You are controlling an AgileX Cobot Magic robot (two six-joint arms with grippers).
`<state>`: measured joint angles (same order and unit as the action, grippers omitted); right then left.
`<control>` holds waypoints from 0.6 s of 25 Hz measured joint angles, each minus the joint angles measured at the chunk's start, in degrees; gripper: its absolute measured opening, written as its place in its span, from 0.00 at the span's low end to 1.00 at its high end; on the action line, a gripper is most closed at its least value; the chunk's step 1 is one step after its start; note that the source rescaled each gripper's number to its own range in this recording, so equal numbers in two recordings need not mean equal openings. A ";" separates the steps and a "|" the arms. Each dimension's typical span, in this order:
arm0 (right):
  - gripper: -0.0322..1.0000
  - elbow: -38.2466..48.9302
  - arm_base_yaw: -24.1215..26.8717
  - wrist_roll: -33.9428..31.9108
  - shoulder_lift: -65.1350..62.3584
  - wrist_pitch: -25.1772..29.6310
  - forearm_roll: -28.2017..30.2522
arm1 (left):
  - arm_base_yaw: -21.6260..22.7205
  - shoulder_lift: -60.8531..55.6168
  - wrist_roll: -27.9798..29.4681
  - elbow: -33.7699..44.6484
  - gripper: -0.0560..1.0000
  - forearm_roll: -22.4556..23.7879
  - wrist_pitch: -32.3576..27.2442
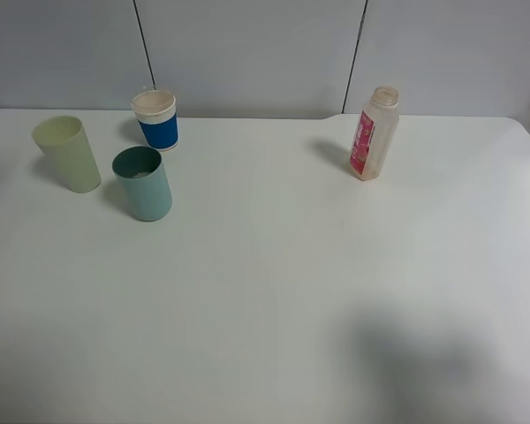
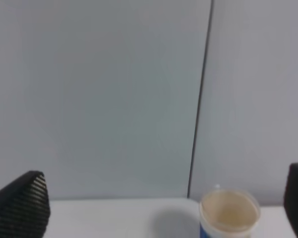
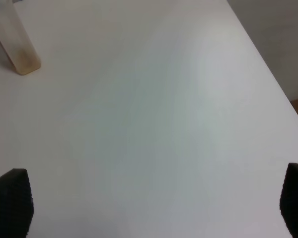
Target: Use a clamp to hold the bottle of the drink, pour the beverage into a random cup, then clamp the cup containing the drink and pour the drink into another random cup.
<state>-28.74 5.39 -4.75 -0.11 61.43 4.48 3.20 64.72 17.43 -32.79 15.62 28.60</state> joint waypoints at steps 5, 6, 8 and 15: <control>1.00 0.00 0.00 0.00 0.00 0.00 0.00 | -3.35 -10.74 -2.00 0.00 0.99 -2.72 -16.13; 1.00 0.00 0.00 0.00 0.00 0.00 0.00 | -3.61 -12.45 -2.00 0.00 0.99 -3.19 -18.78; 1.00 0.00 0.00 0.00 0.00 0.00 0.00 | -3.95 -16.58 -2.07 0.00 0.99 -4.38 -25.34; 1.00 0.00 0.00 0.00 0.00 0.00 0.00 | -4.02 -31.83 -4.45 0.00 0.99 -5.02 -45.67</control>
<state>-28.74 5.39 -4.75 -0.11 61.43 4.48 -0.83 32.89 12.98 -32.79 10.60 -17.06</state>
